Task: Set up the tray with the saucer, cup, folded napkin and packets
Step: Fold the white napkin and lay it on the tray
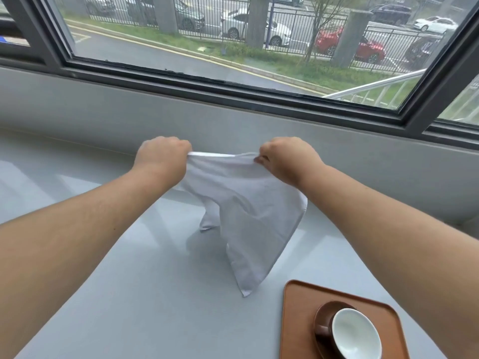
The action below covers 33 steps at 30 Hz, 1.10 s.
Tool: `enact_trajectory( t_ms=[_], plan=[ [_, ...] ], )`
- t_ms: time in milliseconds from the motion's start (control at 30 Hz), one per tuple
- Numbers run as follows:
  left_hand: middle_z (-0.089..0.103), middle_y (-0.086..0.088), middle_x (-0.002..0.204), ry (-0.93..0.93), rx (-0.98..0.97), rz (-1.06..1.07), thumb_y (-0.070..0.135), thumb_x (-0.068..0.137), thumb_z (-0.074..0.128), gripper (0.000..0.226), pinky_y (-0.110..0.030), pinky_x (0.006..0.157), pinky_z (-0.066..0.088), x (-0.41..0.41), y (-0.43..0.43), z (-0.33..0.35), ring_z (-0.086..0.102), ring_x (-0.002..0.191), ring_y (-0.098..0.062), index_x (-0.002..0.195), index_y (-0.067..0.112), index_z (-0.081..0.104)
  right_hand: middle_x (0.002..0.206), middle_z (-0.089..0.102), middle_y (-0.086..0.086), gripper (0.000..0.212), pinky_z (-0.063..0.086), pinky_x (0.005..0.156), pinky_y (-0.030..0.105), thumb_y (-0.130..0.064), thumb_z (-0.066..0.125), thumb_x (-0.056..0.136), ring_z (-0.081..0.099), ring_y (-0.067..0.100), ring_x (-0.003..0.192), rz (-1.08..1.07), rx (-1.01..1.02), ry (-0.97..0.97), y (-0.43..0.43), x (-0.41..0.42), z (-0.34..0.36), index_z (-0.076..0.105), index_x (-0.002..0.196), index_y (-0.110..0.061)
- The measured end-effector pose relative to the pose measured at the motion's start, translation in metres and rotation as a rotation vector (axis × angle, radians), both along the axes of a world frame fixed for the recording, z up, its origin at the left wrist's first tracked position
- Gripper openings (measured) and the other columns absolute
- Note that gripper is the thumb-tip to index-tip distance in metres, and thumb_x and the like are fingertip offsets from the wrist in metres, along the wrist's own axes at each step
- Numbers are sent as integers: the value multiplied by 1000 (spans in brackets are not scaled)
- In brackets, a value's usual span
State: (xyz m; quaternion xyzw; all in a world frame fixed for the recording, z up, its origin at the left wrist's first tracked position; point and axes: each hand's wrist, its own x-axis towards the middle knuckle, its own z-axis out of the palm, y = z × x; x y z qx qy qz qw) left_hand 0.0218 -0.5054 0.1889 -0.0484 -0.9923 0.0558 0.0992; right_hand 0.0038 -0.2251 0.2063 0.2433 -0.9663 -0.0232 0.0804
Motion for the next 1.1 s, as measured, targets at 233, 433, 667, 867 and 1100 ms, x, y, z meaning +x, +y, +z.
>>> enact_trajectory(
  t_ms=[233, 433, 667, 867, 1100],
  plan=[
    [56, -9, 87, 316, 258, -32, -2, 90, 46, 28, -35, 53, 33, 6, -11, 31, 43, 59, -33, 104, 16, 62, 95, 64, 15, 16, 47, 59, 41, -17, 49, 102, 62, 43, 70, -140, -266, 337, 12, -1, 36, 61, 101, -8],
    [68, -16, 94, 428, 255, -128, -5, 89, 55, 27, -45, 56, 49, 29, -32, 31, 62, 70, -44, 105, 10, 70, 85, 66, 15, 23, 42, 53, 39, -25, 56, 101, 62, 43, 64, -56, -230, 423, 15, 33, 39, 64, 91, -6],
    [75, -1, 104, -125, 121, -108, 24, 100, 51, 26, -36, 72, 52, 83, -65, -39, 67, 92, -32, 109, 36, 72, 89, 68, 15, 38, 49, 59, 41, -46, 57, 100, 67, 42, 74, 87, -22, -10, 19, 118, -39, 66, 86, -12],
    [69, 14, 101, -455, 69, -46, 31, 102, 48, 26, -30, 75, 48, 148, -74, -114, 62, 95, -17, 107, 41, 72, 106, 60, 4, 17, 49, 69, 36, -29, 49, 103, 63, 34, 95, -26, 16, -422, 15, 183, -132, 60, 100, -17],
    [68, 12, 105, -627, -125, 49, 20, 97, 43, 37, -30, 77, 52, 210, -74, -145, 63, 98, -17, 109, 43, 70, 106, 59, 5, 17, 37, 69, 32, -21, 46, 100, 57, 28, 99, 21, 71, -619, 10, 239, -187, 63, 99, -19]
  ],
)
